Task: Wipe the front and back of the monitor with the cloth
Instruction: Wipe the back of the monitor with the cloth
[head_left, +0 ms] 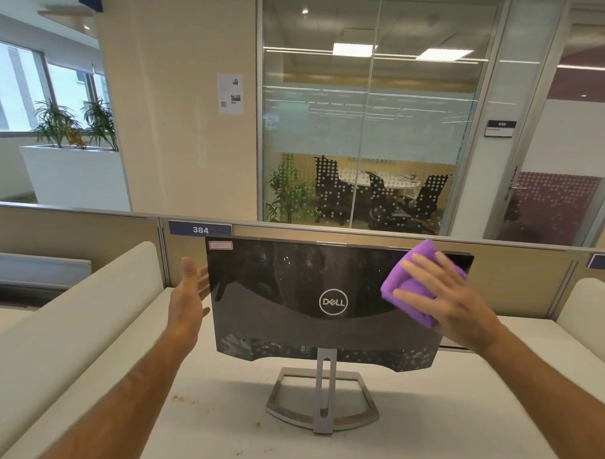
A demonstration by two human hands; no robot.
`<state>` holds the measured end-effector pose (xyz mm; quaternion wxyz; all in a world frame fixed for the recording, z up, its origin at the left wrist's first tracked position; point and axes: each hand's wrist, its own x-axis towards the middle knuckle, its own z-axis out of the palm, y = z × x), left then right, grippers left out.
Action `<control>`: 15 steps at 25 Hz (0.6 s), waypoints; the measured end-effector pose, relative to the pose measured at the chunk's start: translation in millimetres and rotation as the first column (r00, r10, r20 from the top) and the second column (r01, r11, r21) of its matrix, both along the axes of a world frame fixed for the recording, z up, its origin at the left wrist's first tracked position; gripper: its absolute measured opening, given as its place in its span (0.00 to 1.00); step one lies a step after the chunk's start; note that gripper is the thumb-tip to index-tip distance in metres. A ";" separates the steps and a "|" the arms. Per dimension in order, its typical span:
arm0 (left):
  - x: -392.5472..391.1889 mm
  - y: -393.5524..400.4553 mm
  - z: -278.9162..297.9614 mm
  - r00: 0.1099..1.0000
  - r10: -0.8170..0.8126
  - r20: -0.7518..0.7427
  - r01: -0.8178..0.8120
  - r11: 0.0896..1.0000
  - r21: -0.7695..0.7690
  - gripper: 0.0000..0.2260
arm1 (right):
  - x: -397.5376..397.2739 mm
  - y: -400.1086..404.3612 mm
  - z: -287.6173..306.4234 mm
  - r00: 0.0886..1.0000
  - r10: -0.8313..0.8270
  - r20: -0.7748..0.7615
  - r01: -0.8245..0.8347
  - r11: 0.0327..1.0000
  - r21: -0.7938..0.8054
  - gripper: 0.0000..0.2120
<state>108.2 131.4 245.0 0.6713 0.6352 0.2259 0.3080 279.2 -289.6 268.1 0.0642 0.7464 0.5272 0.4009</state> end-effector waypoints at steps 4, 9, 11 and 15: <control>0.0 -0.5 0.7 1.000 -0.003 0.002 0.003 1.000 -0.003 0.34 | -9.3 8.9 -6.1 0.998 0.017 0.058 -0.008 0.989 -0.149 0.39; 0.1 1.1 -0.4 1.000 -0.010 -0.005 0.010 1.000 -0.004 0.35 | -6.4 17.2 3.3 0.999 -0.029 -0.041 0.033 0.994 0.108 0.34; 0.4 1.4 -0.4 1.000 -0.009 -0.007 0.009 1.000 -0.005 0.35 | -11.1 27.7 -4.2 0.999 -0.005 0.038 0.004 1.000 0.030 0.33; 0.4 1.0 0.0 1.000 -0.011 -0.013 0.011 1.000 -0.002 0.35 | -6.7 31.0 -1.5 0.994 0.073 0.082 -0.066 0.994 -0.086 0.35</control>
